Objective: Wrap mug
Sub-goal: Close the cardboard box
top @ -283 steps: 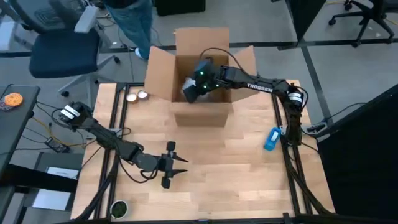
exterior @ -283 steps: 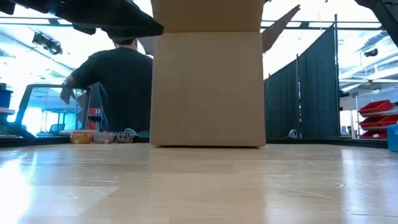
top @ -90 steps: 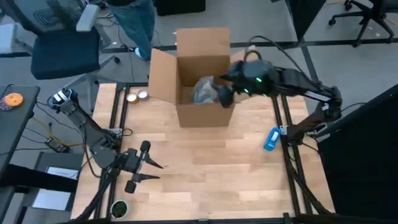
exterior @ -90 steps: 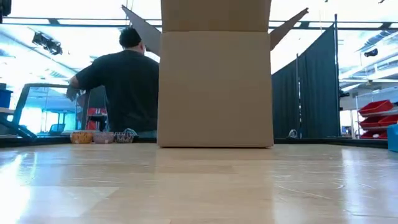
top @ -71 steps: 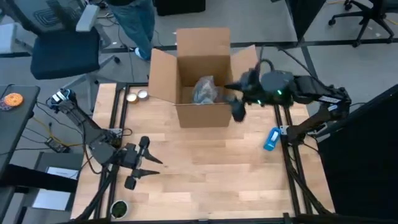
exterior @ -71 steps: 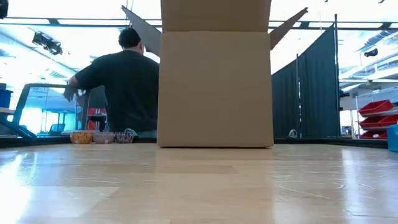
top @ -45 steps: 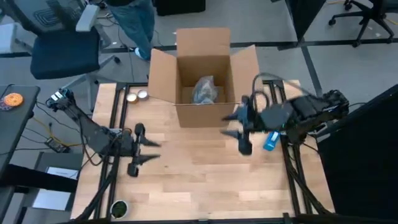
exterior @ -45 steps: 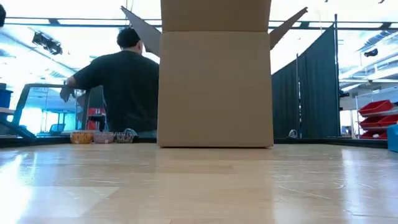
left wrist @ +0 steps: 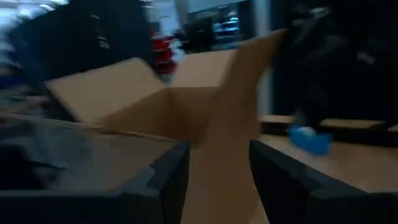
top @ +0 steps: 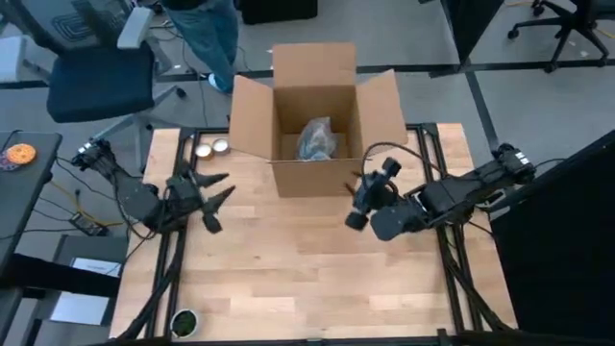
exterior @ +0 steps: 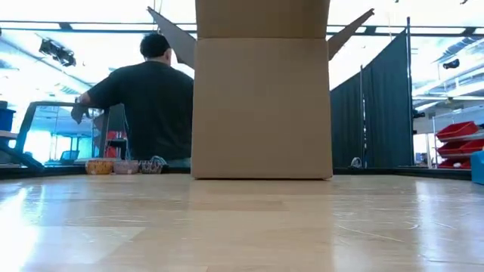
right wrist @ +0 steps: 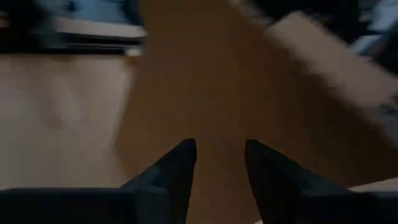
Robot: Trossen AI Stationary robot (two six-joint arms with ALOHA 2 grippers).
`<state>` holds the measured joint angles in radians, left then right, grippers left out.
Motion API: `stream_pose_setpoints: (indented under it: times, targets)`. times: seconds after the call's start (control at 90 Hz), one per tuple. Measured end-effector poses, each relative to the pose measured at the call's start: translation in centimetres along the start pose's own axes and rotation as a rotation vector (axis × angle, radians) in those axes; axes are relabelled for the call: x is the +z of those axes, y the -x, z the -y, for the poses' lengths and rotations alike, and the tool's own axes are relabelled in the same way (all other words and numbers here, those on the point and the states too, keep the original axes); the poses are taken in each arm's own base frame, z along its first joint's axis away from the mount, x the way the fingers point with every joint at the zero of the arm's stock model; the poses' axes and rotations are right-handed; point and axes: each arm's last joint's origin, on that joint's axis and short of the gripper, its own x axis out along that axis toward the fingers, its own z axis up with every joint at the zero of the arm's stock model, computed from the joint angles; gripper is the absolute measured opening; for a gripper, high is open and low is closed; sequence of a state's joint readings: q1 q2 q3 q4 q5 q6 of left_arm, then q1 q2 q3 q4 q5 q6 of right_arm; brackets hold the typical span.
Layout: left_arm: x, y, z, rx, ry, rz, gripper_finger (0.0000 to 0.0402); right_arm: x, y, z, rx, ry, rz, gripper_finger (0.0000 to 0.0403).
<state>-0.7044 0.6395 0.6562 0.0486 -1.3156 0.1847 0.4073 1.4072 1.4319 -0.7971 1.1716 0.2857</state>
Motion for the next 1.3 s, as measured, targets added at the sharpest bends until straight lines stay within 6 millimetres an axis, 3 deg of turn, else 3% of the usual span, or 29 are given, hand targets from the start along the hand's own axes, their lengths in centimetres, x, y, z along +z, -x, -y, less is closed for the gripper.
stream_pose_setpoints:
  times: [0.122,0.2,0.367,0.544,0.633,0.778,1.089,1.3]
  targets:
    - [-0.2,-0.1,-0.7,0.239,-0.119,-0.059,0.0152,0.2,-1.0,0.7,-0.098,0.042,0.002,0.0104]
    - [-0.4,-0.2,-0.9,0.262,-0.168,-0.071,0.0152,0.4,-1.9,1.3,-0.166,0.07,-0.005,0.01]
    - [-0.4,-0.5,-0.9,0.164,-0.103,-0.042,0.0152,1.2,-4.4,2.8,-0.254,0.131,-0.032,0.0093]
    - [-0.1,-0.8,-0.5,-0.18,0.161,0.01,0.0152,2.6,-7.0,4.4,-0.223,0.133,-0.011,0.009]
    - [1.3,-0.8,-0.7,-0.302,0.241,0.048,0.0152,3.0,-8.3,5.4,-0.176,0.138,0.009,0.0087]
    - [4.6,-0.5,-2.3,-0.354,0.246,0.074,0.0152,2.6,-10.6,7.0,-0.049,0.096,-0.003,0.0076]
    - [12.5,-0.8,-7.1,-0.143,0.179,-0.032,0.0152,0.8,-13.4,9.6,0.201,-0.056,-0.104,0.0072]
    - [15.0,-1.2,-9.0,-0.011,0.129,-0.089,0.0152,-0.7,-14.0,10.2,0.451,-0.075,-0.207,0.0072]
